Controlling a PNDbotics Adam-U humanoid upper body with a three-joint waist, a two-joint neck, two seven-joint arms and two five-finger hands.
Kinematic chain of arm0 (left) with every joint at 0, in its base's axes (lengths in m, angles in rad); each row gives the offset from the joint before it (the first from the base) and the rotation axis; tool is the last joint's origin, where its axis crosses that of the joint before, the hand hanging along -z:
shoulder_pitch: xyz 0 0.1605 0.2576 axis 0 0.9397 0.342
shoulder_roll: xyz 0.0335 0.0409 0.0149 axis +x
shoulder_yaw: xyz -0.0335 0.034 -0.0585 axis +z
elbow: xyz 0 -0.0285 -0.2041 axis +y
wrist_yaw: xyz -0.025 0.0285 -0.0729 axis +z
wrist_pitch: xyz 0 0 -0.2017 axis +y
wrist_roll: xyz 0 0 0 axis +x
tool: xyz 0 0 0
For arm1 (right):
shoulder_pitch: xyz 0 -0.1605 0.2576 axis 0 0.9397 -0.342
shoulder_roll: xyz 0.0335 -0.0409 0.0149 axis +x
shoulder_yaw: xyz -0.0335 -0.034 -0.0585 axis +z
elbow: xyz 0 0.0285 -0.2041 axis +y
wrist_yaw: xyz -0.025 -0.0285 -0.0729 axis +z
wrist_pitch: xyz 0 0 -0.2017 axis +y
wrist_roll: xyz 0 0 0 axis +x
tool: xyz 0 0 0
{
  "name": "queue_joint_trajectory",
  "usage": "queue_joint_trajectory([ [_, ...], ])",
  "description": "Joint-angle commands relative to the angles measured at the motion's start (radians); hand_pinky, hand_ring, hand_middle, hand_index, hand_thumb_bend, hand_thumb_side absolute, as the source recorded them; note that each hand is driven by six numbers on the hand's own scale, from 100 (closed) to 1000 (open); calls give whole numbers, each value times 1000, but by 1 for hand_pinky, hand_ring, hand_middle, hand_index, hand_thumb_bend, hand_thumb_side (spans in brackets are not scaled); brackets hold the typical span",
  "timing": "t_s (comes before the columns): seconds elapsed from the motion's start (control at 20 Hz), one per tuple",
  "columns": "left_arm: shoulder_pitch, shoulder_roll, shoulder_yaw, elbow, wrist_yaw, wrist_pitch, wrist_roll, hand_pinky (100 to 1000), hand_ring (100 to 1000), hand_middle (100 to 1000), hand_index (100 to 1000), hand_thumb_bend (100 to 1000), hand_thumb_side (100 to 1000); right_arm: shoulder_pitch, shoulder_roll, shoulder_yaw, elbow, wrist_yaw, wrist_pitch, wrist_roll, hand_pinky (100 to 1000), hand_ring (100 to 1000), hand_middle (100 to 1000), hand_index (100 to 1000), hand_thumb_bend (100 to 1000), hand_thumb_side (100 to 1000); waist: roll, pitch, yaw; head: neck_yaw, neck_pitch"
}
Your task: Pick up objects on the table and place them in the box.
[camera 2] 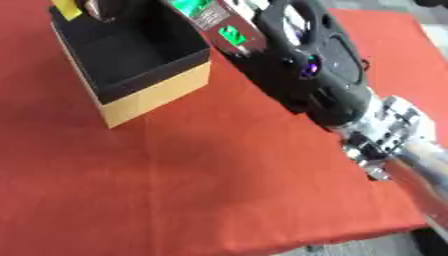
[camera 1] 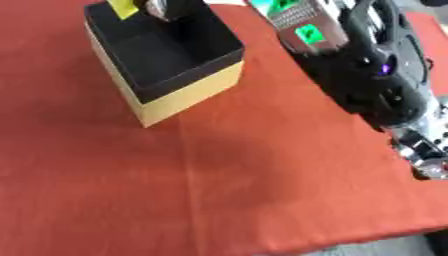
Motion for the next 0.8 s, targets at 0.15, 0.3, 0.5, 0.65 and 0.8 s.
queue_joint_trajectory([
  [0.15,-11,3,0,-20,3,1,-5,494,585,680,601,100,577,2,-16,8,12,-23,223,209,500,423,283,405,100,100,3,-19,2,7,5],
  [0.3,-10,2,0,-20,2,2,-6,494,585,680,601,100,577,15,-25,20,16,-32,222,209,504,429,290,409,100,100,2,-20,1,9,5],
  [0.5,-8,1,1,-20,1,3,-8,494,586,680,601,100,577,31,-33,30,29,-45,223,209,520,445,303,418,100,100,2,-20,-1,12,5],
  [0.65,-7,0,1,-20,1,3,-7,493,586,681,601,100,577,41,-40,37,33,-54,218,209,531,453,311,424,100,100,3,-20,-2,12,5],
  [0.8,-6,0,1,-20,0,3,-8,493,586,681,601,100,576,47,-43,38,37,-55,217,209,540,461,325,437,100,100,5,-20,-4,12,5],
])
